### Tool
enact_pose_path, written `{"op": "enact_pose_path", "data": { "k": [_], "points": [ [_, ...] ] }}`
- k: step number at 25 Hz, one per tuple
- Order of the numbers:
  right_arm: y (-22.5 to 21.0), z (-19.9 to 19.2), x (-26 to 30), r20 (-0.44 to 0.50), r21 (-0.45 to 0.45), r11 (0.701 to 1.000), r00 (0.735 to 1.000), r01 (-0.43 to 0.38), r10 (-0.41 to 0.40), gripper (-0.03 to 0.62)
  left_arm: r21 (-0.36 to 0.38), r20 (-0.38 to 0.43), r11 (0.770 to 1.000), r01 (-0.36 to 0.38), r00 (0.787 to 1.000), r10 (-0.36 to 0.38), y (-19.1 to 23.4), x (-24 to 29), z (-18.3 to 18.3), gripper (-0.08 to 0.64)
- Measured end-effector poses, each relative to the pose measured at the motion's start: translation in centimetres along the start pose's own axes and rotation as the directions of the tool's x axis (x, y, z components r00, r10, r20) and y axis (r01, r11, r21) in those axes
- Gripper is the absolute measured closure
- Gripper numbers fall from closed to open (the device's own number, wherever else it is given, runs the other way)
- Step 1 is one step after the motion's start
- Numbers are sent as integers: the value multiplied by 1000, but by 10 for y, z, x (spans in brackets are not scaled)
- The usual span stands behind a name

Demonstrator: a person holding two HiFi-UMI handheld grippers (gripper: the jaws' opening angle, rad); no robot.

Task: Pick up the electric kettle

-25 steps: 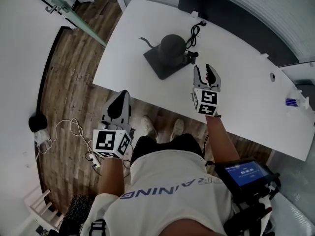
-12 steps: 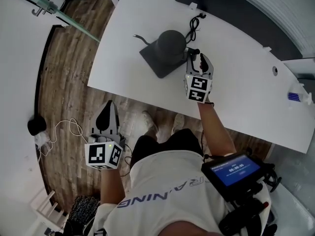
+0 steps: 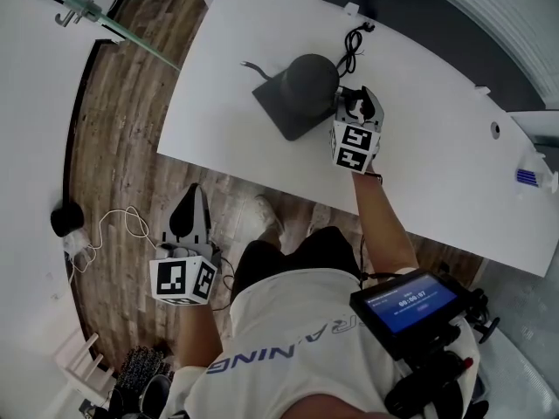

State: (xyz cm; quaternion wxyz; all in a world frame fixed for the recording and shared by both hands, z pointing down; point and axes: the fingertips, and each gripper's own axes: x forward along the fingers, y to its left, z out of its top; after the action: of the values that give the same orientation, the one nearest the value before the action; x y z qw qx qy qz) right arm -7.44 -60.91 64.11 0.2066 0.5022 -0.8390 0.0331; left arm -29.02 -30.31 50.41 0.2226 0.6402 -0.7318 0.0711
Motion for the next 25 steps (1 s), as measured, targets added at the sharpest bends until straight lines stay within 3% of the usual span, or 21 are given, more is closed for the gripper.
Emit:
{"op": "enact_pose_path", "data": {
  "k": [9, 15, 25],
  "points": [
    [-4, 0, 14, 1, 25, 999, 1000, 30, -30, 423, -6, -13, 1000, -19, 1000, 19, 11, -3, -6, 543],
    [2, 4, 15, 11, 4, 999, 999, 47, -47, 521, -12, -14, 1000, -15, 1000, 15, 13, 0, -7, 543],
    [3, 13, 14, 27, 73, 996, 998, 54, -56, 517, -21, -36, 1000, -8, 999, 7, 17, 3, -14, 543]
  ]
}}
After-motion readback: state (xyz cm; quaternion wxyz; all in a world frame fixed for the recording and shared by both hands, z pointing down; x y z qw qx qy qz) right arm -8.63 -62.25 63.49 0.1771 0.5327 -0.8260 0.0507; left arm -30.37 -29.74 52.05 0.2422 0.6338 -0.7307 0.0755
